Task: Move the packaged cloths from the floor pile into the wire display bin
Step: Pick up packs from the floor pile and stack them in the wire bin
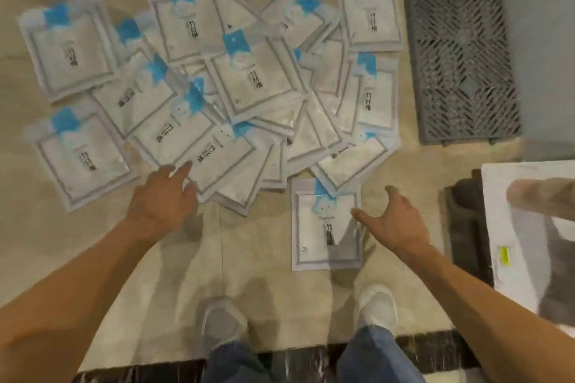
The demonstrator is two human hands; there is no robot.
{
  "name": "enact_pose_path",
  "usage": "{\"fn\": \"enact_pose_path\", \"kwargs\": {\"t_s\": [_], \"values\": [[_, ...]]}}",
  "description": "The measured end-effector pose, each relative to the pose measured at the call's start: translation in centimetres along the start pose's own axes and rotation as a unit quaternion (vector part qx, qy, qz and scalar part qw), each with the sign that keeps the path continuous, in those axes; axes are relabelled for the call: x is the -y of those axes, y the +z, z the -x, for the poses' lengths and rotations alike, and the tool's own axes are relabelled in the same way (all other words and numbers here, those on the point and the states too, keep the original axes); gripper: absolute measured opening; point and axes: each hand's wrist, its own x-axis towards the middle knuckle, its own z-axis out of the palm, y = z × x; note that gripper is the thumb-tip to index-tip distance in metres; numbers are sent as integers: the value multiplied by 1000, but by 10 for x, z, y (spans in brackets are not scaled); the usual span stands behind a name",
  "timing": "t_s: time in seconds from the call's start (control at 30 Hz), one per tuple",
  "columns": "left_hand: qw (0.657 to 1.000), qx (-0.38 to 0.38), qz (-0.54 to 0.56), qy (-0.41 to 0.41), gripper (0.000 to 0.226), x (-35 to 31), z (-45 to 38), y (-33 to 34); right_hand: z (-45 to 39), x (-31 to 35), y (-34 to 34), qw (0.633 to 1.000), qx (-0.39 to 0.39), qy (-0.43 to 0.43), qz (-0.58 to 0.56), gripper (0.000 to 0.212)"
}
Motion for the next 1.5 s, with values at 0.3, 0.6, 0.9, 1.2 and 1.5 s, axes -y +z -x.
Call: {"fn": "enact_pose_path", "kwargs": {"t_s": [0.3,0.6,0.9,1.2,1.5], "values": [[994,-79,73,-4,64,16,-122,88,-98,-26,137,992,-71,75,-70,108],[993,11,61,-99,165,-1,-99,122,-88,-43,166,955,-45,127,-263,87],[954,-39,278,-102,44,4,-78,132,-61,-67,161,845,66,100,-521,31],[870,43,483,-85,43,14,-1,92,-23,-72,92,813,87,70,-571,31],[802,43,581,-134,31,8,114,-44,67,-4,-66,822,144,-14,-550,66]]}}
